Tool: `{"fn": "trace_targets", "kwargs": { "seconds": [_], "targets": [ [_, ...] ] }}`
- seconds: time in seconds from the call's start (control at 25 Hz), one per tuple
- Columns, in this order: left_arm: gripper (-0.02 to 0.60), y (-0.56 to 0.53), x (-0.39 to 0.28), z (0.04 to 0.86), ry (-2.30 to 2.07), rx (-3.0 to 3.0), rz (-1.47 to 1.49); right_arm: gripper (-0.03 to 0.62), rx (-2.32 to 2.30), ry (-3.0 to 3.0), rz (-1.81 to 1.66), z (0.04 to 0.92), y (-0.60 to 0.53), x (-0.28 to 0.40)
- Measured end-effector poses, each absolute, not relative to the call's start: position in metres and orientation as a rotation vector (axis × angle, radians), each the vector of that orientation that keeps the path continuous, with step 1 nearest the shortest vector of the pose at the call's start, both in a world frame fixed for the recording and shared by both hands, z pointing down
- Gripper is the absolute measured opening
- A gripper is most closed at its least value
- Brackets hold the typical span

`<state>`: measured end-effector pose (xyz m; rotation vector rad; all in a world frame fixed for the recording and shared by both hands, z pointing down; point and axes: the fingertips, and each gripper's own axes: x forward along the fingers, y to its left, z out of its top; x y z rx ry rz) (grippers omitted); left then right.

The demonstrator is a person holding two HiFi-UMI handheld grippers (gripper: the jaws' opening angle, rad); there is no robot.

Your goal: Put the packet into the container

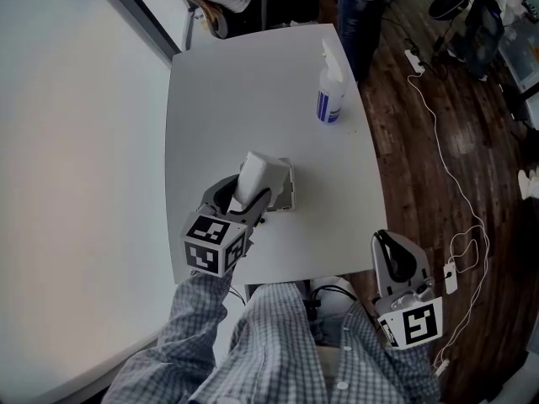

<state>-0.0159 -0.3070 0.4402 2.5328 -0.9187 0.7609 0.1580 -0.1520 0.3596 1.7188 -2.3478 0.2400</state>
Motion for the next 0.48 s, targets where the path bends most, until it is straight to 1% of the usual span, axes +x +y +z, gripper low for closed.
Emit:
{"fn": "trace_targets", "kwargs": {
  "seconds": [0.48],
  "targets": [
    [0.265, -0.313, -0.013, 0.478, -0.897, 2.455, 0.857, 0.032, 1.749, -2.321, 0.269, 0.363, -0.141, 0.162]
  ]
}}
